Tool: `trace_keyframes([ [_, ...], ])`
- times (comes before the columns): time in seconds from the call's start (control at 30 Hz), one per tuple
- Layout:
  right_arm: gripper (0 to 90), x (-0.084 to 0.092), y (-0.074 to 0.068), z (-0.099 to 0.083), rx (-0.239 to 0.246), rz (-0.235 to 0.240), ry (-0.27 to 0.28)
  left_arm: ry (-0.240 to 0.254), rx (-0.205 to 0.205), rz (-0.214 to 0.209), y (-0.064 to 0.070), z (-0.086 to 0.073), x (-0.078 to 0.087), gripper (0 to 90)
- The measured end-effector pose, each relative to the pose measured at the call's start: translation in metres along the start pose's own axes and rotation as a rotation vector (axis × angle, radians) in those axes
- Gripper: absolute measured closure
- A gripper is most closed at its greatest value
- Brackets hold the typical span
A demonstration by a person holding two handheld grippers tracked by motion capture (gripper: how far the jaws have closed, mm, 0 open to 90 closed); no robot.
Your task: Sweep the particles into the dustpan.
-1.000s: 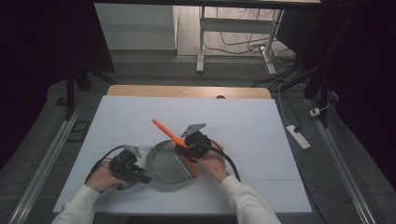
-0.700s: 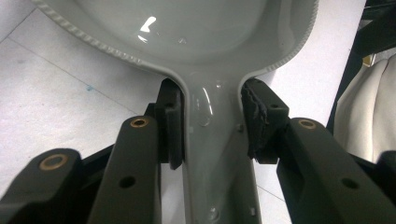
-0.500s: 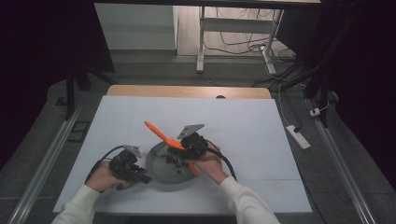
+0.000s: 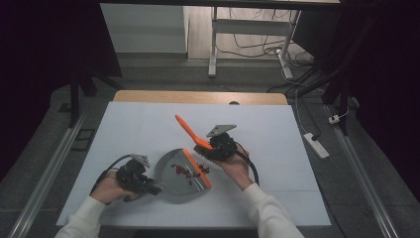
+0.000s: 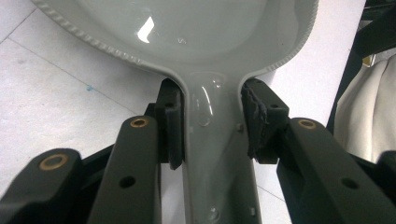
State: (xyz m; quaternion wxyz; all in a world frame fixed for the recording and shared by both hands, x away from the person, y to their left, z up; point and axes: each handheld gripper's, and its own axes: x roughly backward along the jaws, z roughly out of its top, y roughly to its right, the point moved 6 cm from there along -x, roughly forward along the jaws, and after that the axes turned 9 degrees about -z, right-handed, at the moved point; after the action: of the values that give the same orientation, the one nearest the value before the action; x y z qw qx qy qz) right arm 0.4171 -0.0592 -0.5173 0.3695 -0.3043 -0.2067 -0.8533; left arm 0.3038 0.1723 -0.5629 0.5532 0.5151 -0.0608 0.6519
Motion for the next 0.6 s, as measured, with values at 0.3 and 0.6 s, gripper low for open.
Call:
trace_keyframes([
  [0.3, 70.0, -0.006, 0.008, -0.016, -0.003, -0.036, -0.041, 0.0, -0.002, -0.001, 0.0, 0.0, 0.001, 61.6],
  [0.6, 70.1, -0.01, 0.01, -0.021, -0.01, -0.048, -0.045, -0.003, -0.006, 0.001, 0.001, -0.001, 0.002, 61.6],
])
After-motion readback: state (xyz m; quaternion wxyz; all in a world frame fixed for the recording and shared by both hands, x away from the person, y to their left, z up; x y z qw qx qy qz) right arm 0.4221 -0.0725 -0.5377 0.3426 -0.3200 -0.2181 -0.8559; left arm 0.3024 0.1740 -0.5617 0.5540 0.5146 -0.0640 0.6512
